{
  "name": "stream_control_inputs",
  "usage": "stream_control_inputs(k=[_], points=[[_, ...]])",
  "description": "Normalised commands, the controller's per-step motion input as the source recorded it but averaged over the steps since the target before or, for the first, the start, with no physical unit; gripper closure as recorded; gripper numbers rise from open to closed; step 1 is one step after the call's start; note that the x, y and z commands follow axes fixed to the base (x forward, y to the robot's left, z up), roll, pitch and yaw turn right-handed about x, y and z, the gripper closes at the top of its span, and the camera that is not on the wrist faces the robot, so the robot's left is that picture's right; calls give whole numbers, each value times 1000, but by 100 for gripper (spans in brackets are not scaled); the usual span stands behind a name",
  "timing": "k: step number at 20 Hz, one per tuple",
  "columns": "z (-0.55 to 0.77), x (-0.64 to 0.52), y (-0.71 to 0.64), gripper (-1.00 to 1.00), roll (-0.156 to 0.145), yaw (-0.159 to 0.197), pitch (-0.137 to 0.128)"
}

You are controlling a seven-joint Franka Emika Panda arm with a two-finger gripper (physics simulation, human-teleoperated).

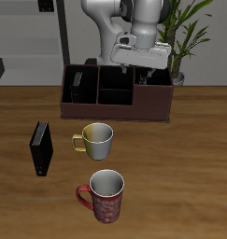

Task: Place the left black book into the back desk caddy's left compartment and place the yellow book into the back desk caddy's right compartment and place the right black book into the back desk caddy's right compartment

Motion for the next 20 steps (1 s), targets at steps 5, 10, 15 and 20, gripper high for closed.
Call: stream_control_inputs(k=[5,10,15,20], points=[[208,277,-588,-100,-32,86,-30],[296,398,-1217,-100,-113,133,-13],[148,180,-810,-100,-99,54,-33],[152,216,-1096,-100,-28,74,27]])
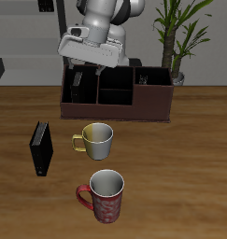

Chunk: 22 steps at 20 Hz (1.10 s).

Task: Place the left black book into the back desk caddy's left compartment and place the yellow book into the back desk caddy's right compartment and place the right black book into the back desk caddy's right compartment

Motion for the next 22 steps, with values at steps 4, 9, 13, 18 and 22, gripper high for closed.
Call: stream_control_inputs(k=[4,9,13,18,22], points=[[94,124,-641,-100,33,34,33],[201,68,-696,-100,13,11,-20],[192,19,-422,-100,192,44,2],[94,242,-448,-100,42,21,20],[32,155,-229,-100,71,-41,4]])
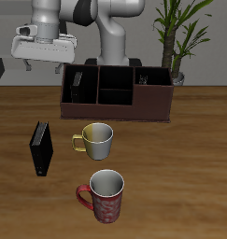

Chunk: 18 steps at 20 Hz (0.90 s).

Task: Place the left black book into the back desk caddy's left compartment and place the yellow book into the back desk caddy's right compartment and place the right black book into the back desk caddy's right compartment

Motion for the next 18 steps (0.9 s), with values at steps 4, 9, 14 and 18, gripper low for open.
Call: stream_control_inputs(k=[4,9,14,18], points=[[6,542,-545,-100,-81,-86,4],[-54,414,-232,-100,-69,-84,-27],[-51,266,197,-100,-2,-8,-8],[29,296,648,-100,44,24,1]])
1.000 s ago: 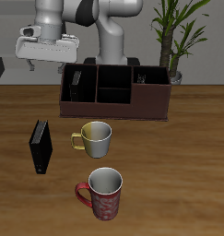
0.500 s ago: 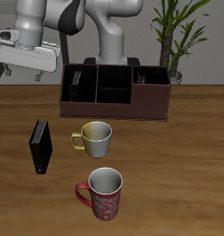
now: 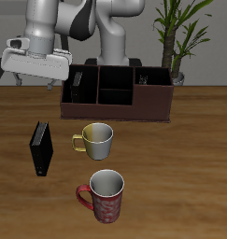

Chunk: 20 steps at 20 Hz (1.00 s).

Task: Place the left black book into the back desk caddy's left compartment and place the yellow book into the back desk caddy's right compartment and place the right black book into the back desk caddy's right compartment

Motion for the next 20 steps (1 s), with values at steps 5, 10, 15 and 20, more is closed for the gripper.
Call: stream_control_inputs(k=[5,10,15,20], points=[[112,193,152,-100,7,6,7],[95,347,16,-100,-13,-13,26],[-28,369,-62,-100,14,5,45],[-69,256,66,-100,92,70,79]])
